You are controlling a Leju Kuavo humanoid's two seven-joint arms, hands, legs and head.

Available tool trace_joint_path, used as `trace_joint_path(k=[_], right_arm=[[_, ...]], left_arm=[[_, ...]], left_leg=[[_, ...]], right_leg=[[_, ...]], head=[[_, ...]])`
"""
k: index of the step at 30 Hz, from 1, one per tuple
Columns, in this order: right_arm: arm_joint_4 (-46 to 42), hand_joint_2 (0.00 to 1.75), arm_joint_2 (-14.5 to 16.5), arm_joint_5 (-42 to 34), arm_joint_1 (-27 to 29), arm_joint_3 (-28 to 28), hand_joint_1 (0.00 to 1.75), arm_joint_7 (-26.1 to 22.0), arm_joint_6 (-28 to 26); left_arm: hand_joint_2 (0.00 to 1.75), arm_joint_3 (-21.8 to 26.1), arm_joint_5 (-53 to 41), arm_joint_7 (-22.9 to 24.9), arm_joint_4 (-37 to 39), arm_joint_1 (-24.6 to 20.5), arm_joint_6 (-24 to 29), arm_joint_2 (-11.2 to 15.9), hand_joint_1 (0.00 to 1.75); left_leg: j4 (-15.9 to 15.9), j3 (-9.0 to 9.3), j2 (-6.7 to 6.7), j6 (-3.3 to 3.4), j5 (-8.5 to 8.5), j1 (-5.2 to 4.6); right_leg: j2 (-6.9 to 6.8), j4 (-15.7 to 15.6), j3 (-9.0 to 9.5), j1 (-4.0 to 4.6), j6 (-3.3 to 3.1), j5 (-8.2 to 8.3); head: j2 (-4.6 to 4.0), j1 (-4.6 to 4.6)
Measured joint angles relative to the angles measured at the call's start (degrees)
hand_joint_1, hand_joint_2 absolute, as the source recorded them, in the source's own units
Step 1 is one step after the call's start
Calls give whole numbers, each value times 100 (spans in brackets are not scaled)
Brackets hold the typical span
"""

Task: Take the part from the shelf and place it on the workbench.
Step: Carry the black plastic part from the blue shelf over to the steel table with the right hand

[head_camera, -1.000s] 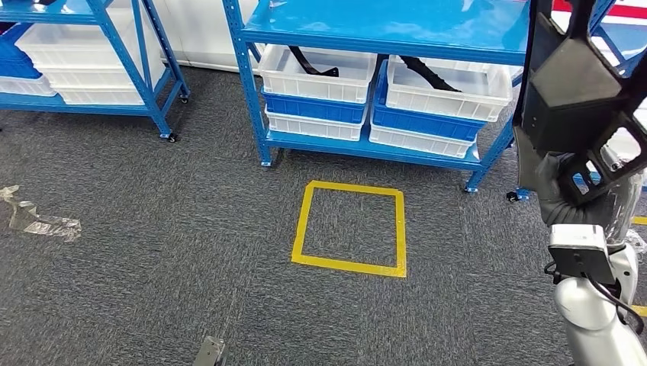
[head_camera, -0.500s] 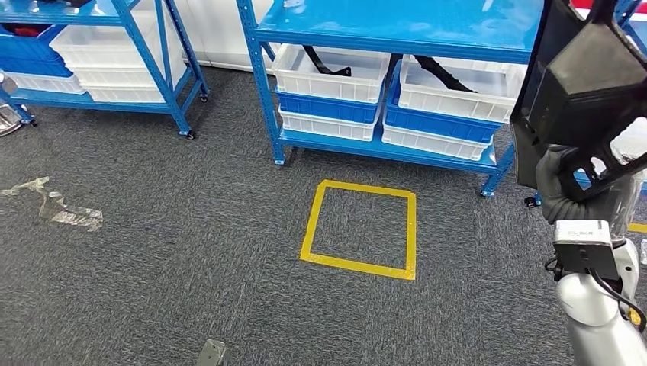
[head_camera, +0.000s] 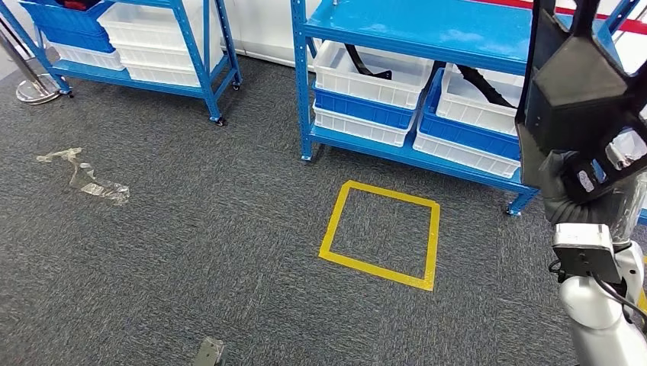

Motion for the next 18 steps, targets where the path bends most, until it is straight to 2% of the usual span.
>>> trace_joint_path(k=[1, 3, 5, 8, 10, 12, 13, 14, 15, 16, 17, 18], right_arm=[[4, 175, 4, -1, 1, 2, 175, -4, 0], [15, 175, 9, -4, -21, 12, 175, -23, 0], [37, 175, 17, -6, -55, 39, 175, -47, 0], [100, 175, 43, -18, -107, 107, 175, -65, -2], [138, 175, 57, -40, -151, 145, 175, -75, -2], [169, 175, 65, -65, -181, 179, 175, -89, 4], [187, 175, 69, -76, -195, 201, 175, -92, 13], [211, 175, 77, -82, -218, 229, 175, -95, 26], [238, 175, 91, -85, -249, 262, 175, -95, 44], [264, 175, 107, -84, -287, 294, 175, -94, 58], [287, 175, 123, -76, -331, 322, 175, -90, 70], [304, 175, 136, -61, -374, 348, 175, -79, 77]], left_arm=[[0, 0, 13, 4, 1, 4, 14, 1, 0], [0, 3, 37, 8, 2, 5, 36, 2, 0], [0, 10, 58, 9, 2, 7, 50, 4, 0], [0, 21, 87, 7, 13, 40, 92, 15, 0], [0, 26, 107, 4, 21, 56, 112, 25, 0], [0, 34, 121, 1, 23, 58, 122, 27, 0], [0, 42, 132, -1, 25, 61, 126, 26, 0], [0, 54, 147, -4, 27, 70, 131, 26, 0], [0, 68, 161, -9, 29, 81, 136, 26, 0], [0, 82, 172, -16, 33, 92, 142, 25, 0], [0, 95, 180, -26, 35, 99, 146, 25, 0], [0, 105, 183, -37, 37, 101, 151, 23, 0]], left_leg=[[5, -3, -58, -9, 8, 3], [45, -24, -177, -47, 11, 1], [89, -74, -279, -103, 17, -16], [90, -135, -379, -182, 59, -7], [337, -259, -226, -240, -100, -1], [1038, -598, 32, -306, -475, 19], [1435, -795, 103, -332, -641, 41], [1719, -939, 140, -350, -729, 63], [1794, -976, 162, -361, -709, 83], [1635, -892, 191, -367, -591, 101], [1275, -695, 260, -366, -414, 115], [838, -452, 402, -361, -256, 118]], right_leg=[[13, -237, 124, -8, 52, 111], [166, -1057, 558, -36, 134, 391], [269, -1537, 813, -44, 103, 535], [140, -1576, 825, -38, -10, 584], [28, -1590, 826, -73, -81, 607], [-98, -1593, 814, -70, -139, 613], [-165, -1592, 804, -62, -155, 613], [-232, -1592, 797, -56, -157, 615], [-300, -1592, 792, -55, -157, 615], [-363, -1592, 793, -58, -156, 614], [-424, -1592, 800, -62, -154, 613], [-484, -1591, 809, -53, -143, 608]], head=[[0, 1], [0, 3], [0, -1], [0, -1], [0, -24], [0, -58], [0, -70], [0, -69], [0, -71], [0, -72], [0, -72], [0, -74]])
